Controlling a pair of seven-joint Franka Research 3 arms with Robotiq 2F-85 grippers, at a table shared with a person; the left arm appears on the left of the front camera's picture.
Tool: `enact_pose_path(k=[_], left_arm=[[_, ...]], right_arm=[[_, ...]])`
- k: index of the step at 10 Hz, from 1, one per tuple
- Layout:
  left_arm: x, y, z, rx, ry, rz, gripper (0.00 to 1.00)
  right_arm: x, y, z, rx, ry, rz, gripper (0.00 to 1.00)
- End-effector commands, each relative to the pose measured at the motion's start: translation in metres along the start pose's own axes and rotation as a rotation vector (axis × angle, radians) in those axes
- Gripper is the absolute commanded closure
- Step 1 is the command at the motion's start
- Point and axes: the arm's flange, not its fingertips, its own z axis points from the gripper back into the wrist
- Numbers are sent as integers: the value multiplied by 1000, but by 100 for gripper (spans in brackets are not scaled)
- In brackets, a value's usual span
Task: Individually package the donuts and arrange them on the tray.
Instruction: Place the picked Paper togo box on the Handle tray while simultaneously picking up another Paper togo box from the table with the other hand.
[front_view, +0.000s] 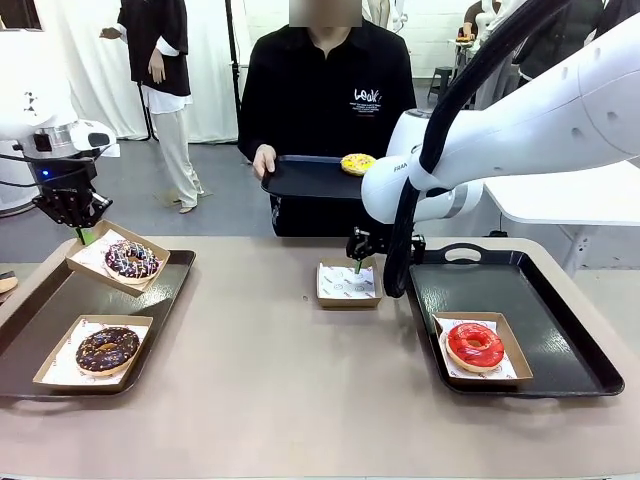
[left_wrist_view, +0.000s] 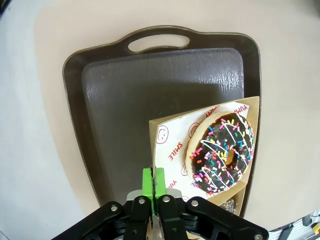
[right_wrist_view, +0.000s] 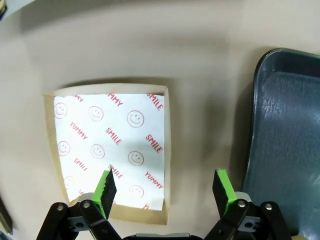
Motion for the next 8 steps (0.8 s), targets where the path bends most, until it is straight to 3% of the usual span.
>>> enact_pose_path(k=[1,6,8], left_arm=[[5,5,-3,-12,-19,-28,99],[11,1,-24,-15,-20,-65,99],[16,-7,-36,-11,-6,-26,99]], right_arm=[[7,-4,-7,23,8,4,0],[8,-4,-18,12,19,11,0],[7,-4,-17,6,20,12,0]])
